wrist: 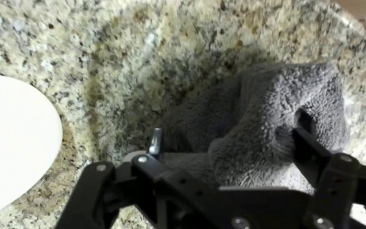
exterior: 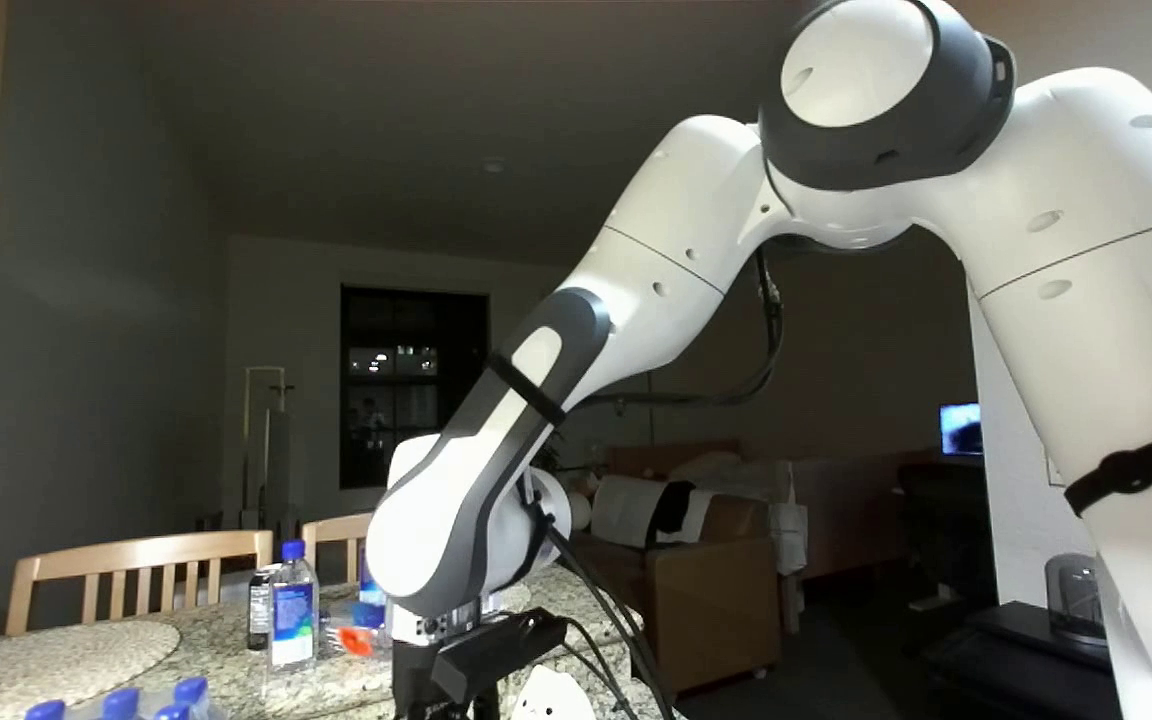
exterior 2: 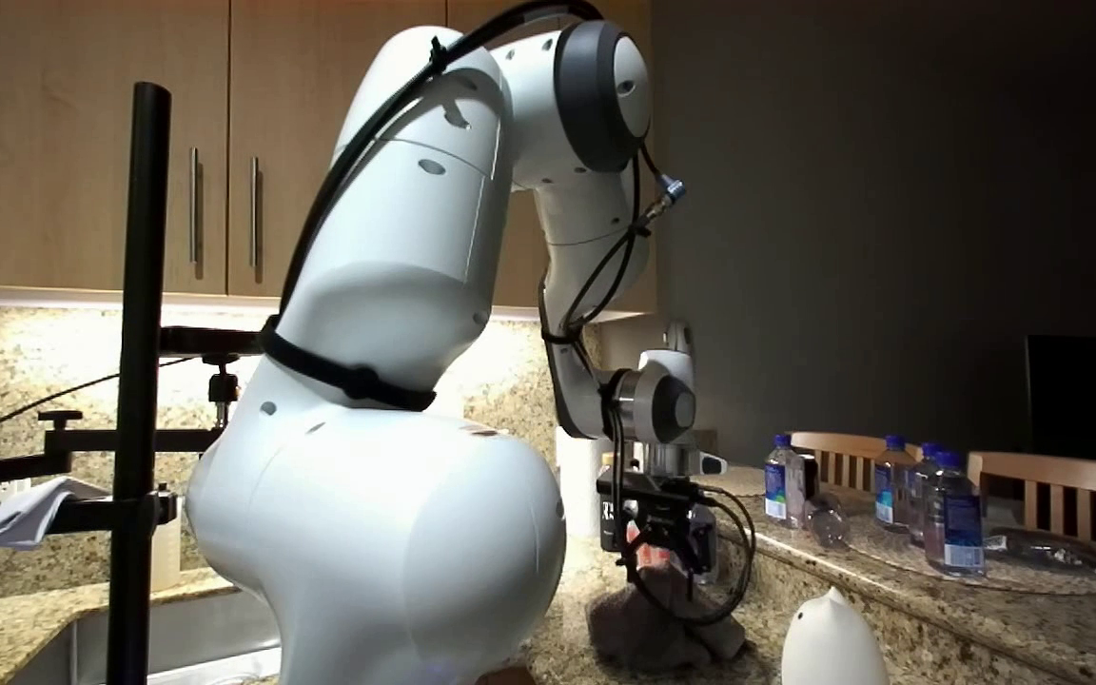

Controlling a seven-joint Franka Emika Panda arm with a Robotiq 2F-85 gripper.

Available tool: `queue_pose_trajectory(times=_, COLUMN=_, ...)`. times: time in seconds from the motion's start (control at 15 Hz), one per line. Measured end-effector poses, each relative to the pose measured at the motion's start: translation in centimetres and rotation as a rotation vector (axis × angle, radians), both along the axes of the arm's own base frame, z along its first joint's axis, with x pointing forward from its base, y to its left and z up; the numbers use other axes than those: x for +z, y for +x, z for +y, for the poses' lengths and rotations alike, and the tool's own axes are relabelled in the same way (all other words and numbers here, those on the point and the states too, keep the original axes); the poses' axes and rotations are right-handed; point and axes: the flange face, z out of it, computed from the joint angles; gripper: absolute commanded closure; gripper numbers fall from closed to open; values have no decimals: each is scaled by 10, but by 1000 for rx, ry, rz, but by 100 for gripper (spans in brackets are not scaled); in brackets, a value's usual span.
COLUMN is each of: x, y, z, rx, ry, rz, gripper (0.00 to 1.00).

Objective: Pick up the towel and move it to the left

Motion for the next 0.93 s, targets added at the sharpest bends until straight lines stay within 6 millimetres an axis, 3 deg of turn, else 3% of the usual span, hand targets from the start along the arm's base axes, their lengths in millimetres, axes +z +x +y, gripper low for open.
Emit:
queue_pose_trajectory(times=0.27, x=24, y=15, z=-30, rx=130, ry=-4, rz=208, gripper=0)
queue_pose_trajectory(times=0.47, x=52, y=27, z=-39, rx=213, ry=-11, rz=295, gripper=0)
queue_pose_trajectory(times=0.67, x=85, y=36, z=-32, rx=261, ry=-27, rz=315, gripper=0)
queue_pose_trajectory(times=0.93, x=126, y=38, z=-1, rx=291, ry=-33, rz=278, gripper=0)
